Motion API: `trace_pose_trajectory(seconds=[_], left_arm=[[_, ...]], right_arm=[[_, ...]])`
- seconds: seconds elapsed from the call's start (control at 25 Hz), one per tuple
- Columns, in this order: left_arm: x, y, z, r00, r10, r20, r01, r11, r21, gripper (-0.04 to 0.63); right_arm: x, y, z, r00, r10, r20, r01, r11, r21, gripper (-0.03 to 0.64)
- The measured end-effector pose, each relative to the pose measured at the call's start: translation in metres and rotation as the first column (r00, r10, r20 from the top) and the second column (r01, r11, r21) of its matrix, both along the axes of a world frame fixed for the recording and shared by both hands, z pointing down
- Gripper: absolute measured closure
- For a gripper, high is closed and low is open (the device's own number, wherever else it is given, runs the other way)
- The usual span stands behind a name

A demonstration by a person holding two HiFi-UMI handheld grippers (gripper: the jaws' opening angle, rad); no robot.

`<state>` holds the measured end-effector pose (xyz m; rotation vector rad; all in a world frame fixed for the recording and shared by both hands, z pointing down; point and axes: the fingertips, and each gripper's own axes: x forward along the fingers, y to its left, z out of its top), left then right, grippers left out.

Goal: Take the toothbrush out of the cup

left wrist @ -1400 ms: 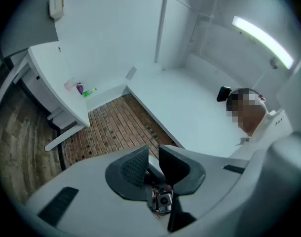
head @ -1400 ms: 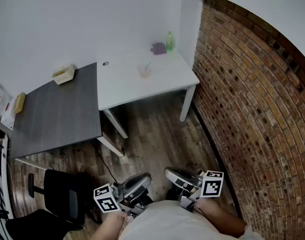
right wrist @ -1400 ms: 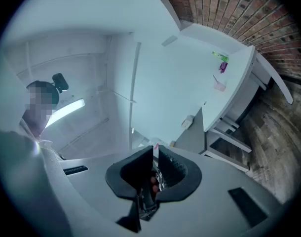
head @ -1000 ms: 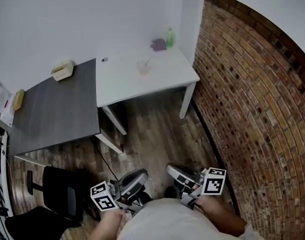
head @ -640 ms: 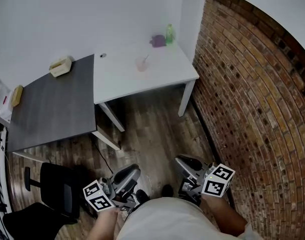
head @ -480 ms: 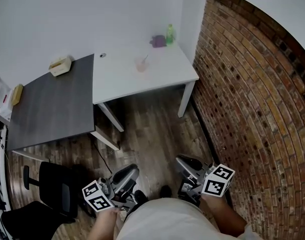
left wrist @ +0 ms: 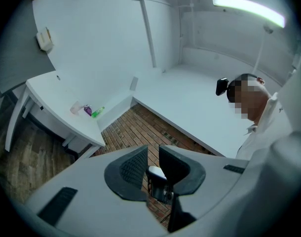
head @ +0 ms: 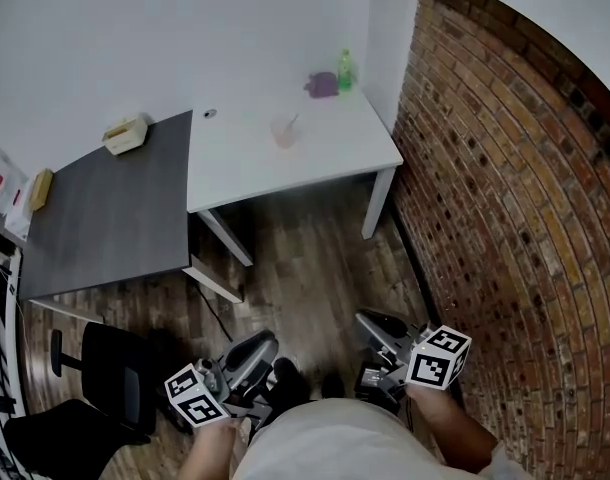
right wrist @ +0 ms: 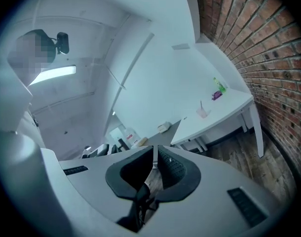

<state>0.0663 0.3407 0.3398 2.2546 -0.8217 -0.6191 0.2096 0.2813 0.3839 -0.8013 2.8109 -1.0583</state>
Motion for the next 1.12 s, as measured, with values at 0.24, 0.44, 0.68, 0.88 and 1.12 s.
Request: trace_pose_trajectory(seconds=[0.24, 0.44, 0.68, 0.88, 1.12], left_arm=[[-0.014, -0.025, 0.007, 1.000, 0.005, -0.012, -0.005, 1.000, -0.007, 0.529], [-0.032, -0.058, 0.013, 0.999, 0.040, -0.025, -0.041, 0.999, -0.014, 0.529], [-0.066, -0.103, 0.012, 0.997, 0.078, -0.028, -0.079, 0.997, -0.014, 0.529], [-0.094, -0.132, 0.012, 0.996, 0.087, -0.024, -0.088, 0.996, -0.010, 0.529], [-0.126, -0.155, 0.018, 0.995, 0.095, -0.021, -0.096, 0.995, -0.025, 0.529]], right_arm=[[-0.015, -0.022, 0.009, 1.000, 0.008, -0.008, -0.008, 1.000, -0.026, 0.603], [-0.040, -0.055, 0.013, 0.999, 0.034, -0.008, -0.035, 0.998, -0.045, 0.603], [-0.082, -0.099, 0.007, 0.998, 0.053, -0.030, -0.054, 0.998, -0.034, 0.602], [-0.103, -0.132, 0.008, 0.994, 0.093, -0.056, -0.095, 0.995, -0.026, 0.603], [-0.130, -0.166, 0.012, 0.990, 0.134, -0.047, -0.135, 0.990, -0.036, 0.603]])
